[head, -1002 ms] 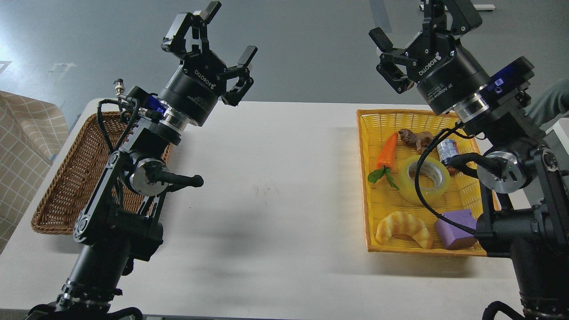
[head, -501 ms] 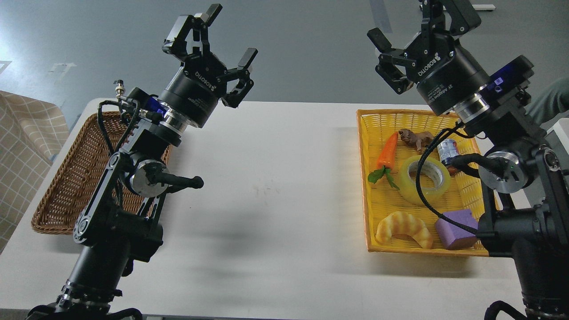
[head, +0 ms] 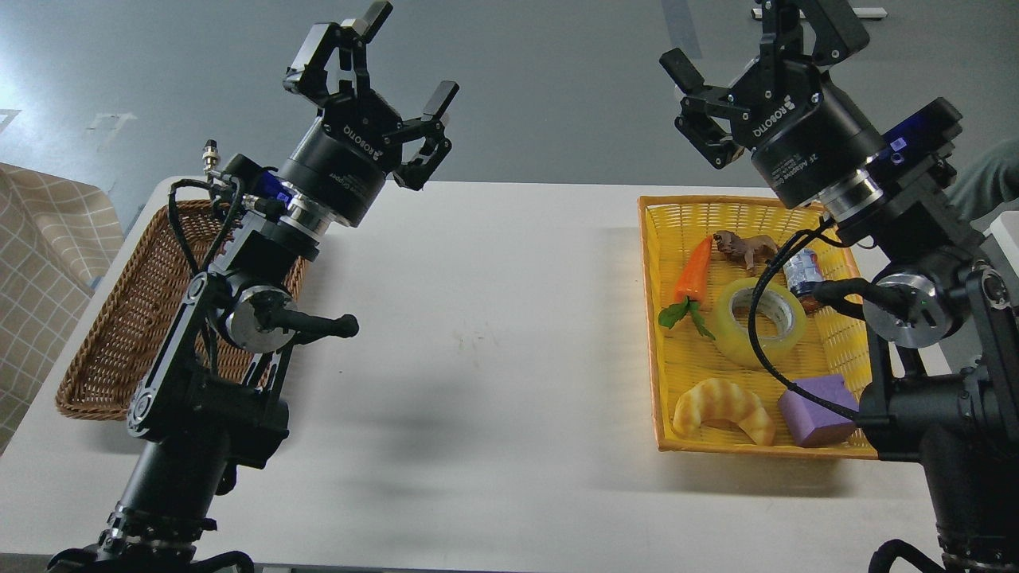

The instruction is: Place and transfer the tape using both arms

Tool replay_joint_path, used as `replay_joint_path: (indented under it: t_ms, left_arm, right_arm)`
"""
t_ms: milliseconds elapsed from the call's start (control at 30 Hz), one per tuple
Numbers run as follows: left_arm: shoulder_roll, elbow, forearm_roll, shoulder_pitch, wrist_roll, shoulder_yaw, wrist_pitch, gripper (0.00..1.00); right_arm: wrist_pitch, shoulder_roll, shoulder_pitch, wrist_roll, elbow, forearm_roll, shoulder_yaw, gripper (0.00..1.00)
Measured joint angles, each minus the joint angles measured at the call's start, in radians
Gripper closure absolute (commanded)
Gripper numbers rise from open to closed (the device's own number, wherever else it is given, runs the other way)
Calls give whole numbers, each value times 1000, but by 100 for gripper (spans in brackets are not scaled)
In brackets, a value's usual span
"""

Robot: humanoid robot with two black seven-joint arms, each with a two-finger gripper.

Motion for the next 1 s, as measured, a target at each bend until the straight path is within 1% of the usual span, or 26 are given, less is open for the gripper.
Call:
replay_joint_path:
  t_ms: [1002]
  left_arm:
    - [0, 4, -16, 1, -1, -8, 0, 2]
  right_arm:
    - [-2, 4, 6, -1, -3, -2, 2, 0]
